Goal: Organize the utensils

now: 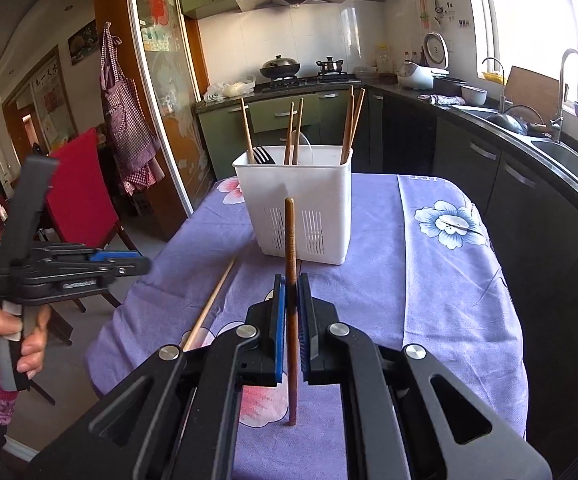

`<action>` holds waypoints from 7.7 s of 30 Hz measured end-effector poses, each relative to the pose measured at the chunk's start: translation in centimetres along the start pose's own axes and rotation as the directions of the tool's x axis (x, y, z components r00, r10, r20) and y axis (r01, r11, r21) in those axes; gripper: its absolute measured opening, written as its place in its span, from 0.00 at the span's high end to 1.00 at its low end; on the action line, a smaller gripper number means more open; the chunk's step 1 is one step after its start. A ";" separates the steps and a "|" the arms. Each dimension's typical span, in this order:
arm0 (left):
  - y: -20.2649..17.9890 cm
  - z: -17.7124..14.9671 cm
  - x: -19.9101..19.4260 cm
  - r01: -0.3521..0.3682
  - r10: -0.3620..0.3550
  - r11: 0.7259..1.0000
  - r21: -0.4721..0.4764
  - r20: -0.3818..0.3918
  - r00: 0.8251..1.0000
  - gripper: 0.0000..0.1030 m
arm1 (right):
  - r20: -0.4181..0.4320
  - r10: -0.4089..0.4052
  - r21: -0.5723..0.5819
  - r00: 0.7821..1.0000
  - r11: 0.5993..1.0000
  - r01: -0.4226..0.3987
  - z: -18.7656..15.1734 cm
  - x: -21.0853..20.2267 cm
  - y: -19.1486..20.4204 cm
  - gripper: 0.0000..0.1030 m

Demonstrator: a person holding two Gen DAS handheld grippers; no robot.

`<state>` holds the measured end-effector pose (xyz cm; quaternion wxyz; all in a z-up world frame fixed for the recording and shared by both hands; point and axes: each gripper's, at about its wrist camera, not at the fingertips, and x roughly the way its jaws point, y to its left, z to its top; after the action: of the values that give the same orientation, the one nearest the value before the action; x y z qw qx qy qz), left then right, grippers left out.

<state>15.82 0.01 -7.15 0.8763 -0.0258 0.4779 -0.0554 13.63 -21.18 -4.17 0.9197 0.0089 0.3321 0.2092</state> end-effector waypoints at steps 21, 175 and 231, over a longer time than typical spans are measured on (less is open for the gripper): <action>0.4 3.5 13.8 -0.137 0.129 0.990 -0.017 -0.234 0.964 0.95 | -0.008 0.025 0.034 1.000 0.999 -0.025 0.0 0.7 -1.4 0.93; -2.2 -12.7 -16.0 -0.021 0.016 1.000 0.001 0.570 0.821 0.07 | 0.340 -0.124 -0.007 0.932 0.991 0.134 -8.6 -13.4 1.5 0.05; -1.7 -12.7 -16.0 -0.032 0.042 0.999 -0.028 0.574 0.817 0.07 | 0.317 -0.119 -0.009 0.941 0.992 0.128 -8.4 -12.7 1.8 0.05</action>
<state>-3.60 0.33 -0.51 0.9802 -0.0396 0.1924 -0.0239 -0.94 -25.52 -2.73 0.9723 0.0079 0.1775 0.1519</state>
